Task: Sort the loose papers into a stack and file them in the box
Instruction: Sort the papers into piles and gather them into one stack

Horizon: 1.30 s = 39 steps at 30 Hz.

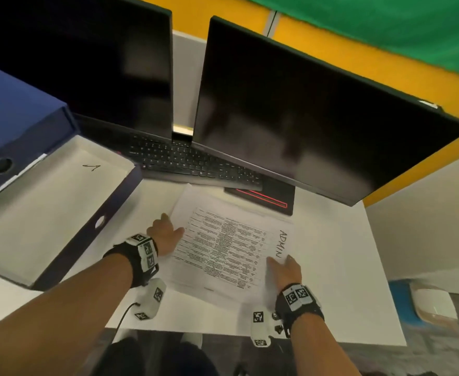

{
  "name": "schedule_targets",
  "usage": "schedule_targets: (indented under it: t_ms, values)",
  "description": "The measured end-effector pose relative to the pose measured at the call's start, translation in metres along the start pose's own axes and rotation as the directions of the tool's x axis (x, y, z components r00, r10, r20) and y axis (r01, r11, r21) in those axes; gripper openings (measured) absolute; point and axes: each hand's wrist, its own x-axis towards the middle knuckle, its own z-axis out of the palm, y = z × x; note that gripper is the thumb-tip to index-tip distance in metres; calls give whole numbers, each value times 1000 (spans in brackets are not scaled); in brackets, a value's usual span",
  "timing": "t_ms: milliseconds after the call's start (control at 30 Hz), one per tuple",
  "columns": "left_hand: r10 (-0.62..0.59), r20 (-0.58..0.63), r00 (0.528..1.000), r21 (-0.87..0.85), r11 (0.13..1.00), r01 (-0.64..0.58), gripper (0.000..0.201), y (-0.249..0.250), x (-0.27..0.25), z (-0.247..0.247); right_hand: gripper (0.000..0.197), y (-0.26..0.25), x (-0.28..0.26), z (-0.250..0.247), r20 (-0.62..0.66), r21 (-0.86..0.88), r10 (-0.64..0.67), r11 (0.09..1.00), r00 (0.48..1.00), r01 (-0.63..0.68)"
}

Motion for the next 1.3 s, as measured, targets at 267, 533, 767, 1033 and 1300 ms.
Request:
schedule_targets:
  t_ms: [267,533,767,1033,1300]
  values:
    - [47,5,999,-165,985,-45,39,-13,-8,-18,31,-8,-7,5,37,5,-79,997,996,79]
    - [308,-369,877,-542,694,-473,26,27,-52,-55,25,-68,-71,-30,-172,344,-479,790,861,508]
    - [352,-334,874,-514,709,-482,39,10,-51,-54,55,-59,-74,-25,-139,287,-547,775,826,562]
    - [395,-360,845,-566,627,-535,38,6,-59,-57,51,-62,-84,-31,-173,314,-585,730,793,607]
    - [369,-502,783,-608,493,-622,41,32,-77,-69,68,-80,-106,-23,-319,442,-618,574,719,689]
